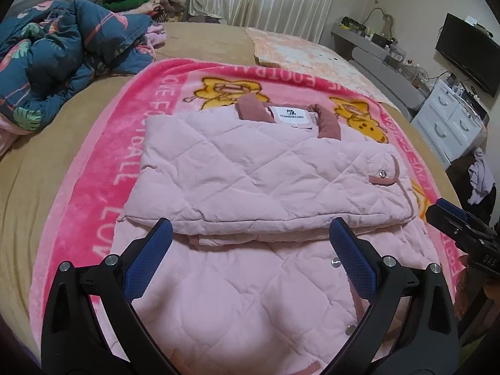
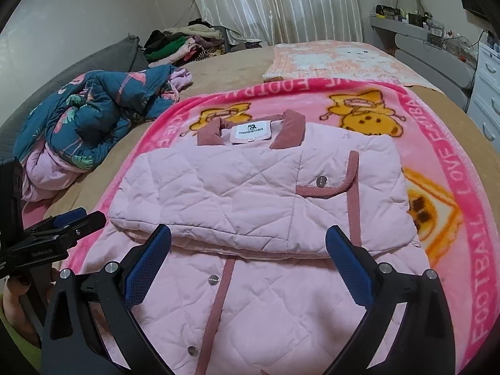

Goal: Fold large clothes

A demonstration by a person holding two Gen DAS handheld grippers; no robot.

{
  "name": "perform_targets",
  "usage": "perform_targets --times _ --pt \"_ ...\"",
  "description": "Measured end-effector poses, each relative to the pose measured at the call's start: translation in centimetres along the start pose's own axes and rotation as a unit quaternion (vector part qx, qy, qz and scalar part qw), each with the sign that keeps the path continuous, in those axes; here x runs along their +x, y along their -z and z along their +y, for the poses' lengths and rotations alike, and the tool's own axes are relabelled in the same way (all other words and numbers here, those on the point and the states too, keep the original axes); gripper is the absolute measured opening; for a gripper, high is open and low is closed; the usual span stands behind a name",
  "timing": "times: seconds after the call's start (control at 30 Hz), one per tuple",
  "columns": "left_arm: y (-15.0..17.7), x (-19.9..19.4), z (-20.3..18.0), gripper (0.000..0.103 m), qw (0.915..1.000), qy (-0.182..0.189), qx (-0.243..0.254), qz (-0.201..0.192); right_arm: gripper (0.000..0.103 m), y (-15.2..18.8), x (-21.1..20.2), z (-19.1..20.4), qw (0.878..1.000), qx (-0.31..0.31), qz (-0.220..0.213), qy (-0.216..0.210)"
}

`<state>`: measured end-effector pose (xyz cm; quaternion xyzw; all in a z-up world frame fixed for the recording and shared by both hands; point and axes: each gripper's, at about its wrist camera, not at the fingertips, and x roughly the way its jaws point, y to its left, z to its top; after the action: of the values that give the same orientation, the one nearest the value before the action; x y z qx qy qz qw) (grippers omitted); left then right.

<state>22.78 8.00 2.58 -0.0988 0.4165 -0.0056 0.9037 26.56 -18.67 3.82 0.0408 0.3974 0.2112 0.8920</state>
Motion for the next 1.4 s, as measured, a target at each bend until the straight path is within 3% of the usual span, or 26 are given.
perform_targets --times 1.4 --pt "3.6 -14.2 -3.7 0.094 0.9939 0.037 0.04 -0.096 0.099 3.4 -15.7 2.7 0.994 -0.029 -0.1 -0.017"
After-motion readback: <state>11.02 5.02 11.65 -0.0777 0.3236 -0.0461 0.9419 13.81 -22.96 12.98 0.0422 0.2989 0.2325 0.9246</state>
